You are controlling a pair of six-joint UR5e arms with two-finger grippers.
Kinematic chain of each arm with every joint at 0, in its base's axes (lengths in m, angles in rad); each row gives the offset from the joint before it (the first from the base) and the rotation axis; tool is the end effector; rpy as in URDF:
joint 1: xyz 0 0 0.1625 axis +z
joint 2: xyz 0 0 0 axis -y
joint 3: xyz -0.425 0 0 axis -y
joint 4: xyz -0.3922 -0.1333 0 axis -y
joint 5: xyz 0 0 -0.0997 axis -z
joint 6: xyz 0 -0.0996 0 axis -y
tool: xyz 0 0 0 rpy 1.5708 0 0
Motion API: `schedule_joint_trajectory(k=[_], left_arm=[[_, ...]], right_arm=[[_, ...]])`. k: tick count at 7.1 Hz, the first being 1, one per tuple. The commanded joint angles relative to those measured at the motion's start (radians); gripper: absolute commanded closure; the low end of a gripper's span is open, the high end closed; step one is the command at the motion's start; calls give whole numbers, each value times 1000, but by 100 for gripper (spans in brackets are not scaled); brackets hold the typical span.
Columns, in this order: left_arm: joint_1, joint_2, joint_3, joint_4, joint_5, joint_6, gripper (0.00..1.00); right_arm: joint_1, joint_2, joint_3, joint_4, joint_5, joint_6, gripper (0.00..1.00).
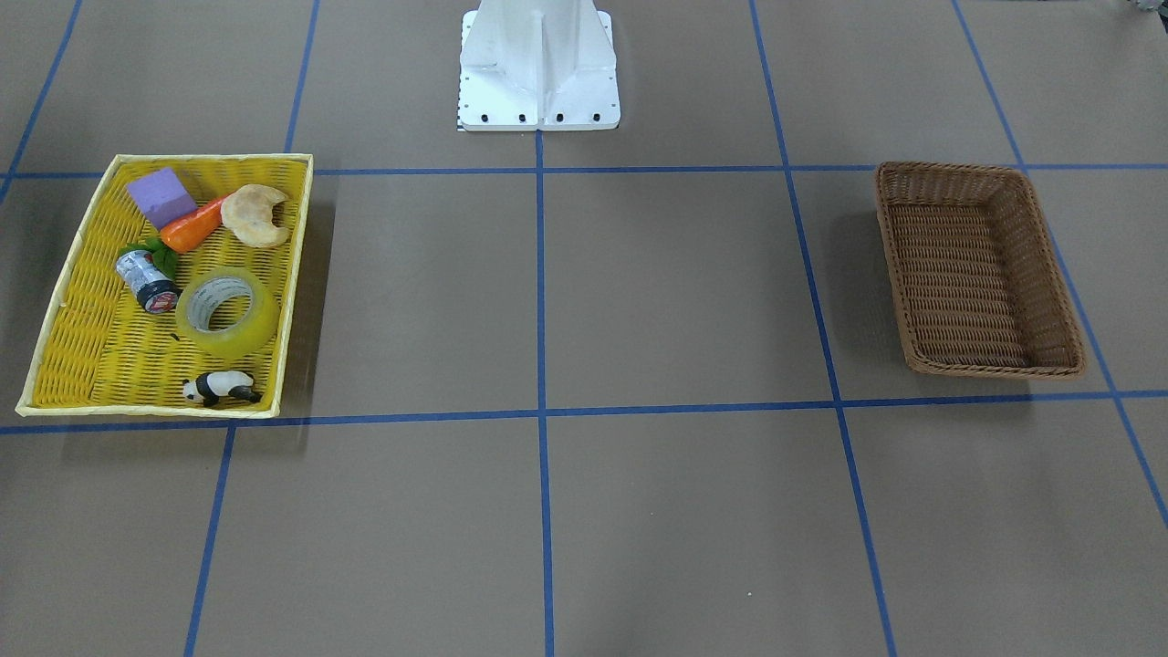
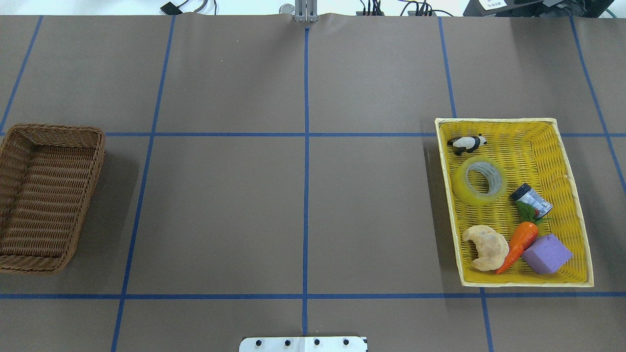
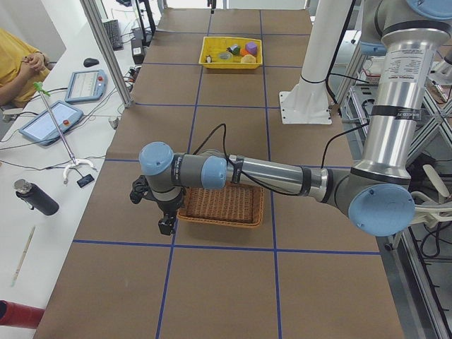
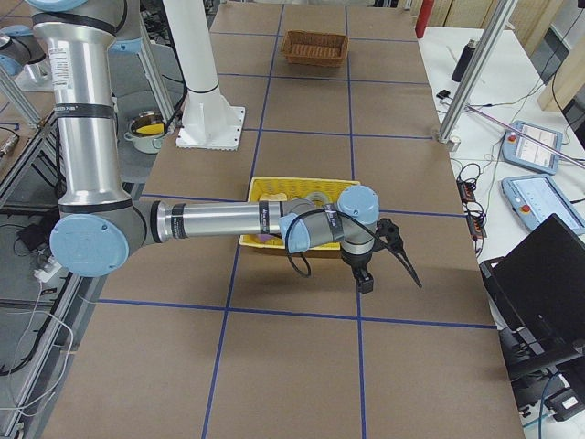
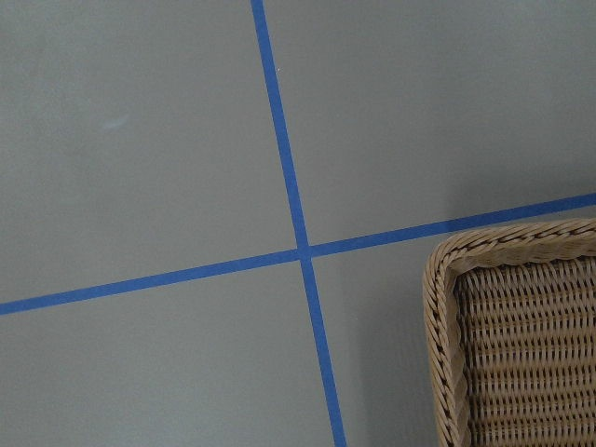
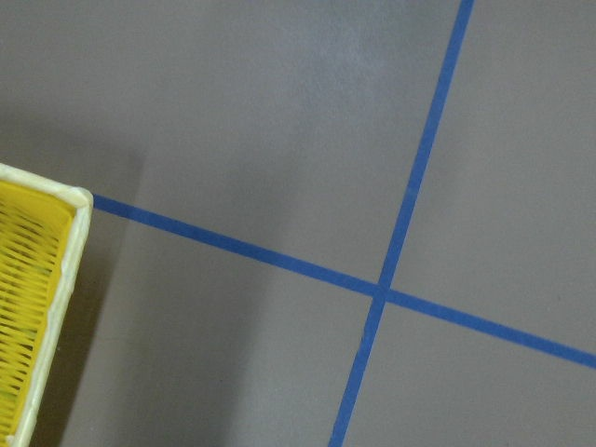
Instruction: Move tape to another basket
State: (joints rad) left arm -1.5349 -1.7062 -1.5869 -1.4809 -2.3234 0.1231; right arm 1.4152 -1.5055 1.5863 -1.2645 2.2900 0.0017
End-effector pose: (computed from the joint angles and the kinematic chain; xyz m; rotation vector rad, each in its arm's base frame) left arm -0.0455 -0.5511 0.5908 0.0915 0.7501 0.1746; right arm -0.0167 -0.5432 0.5867 0.3141 -0.7390 -0.2847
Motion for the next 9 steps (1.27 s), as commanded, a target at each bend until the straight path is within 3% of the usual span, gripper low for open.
schedule_joint_trajectory(k=[1,4,9], left_arm=[[1,0,-1,1,-1,0,1],[1,0,2,1,-1,0,1],[1,0,7,-1,-1,0,1]], right_arm=[[-132,92,18,59,-33,147,0],[-270,117,113,63,-17,184,0],[-444,73,118,63,-35,306,0]])
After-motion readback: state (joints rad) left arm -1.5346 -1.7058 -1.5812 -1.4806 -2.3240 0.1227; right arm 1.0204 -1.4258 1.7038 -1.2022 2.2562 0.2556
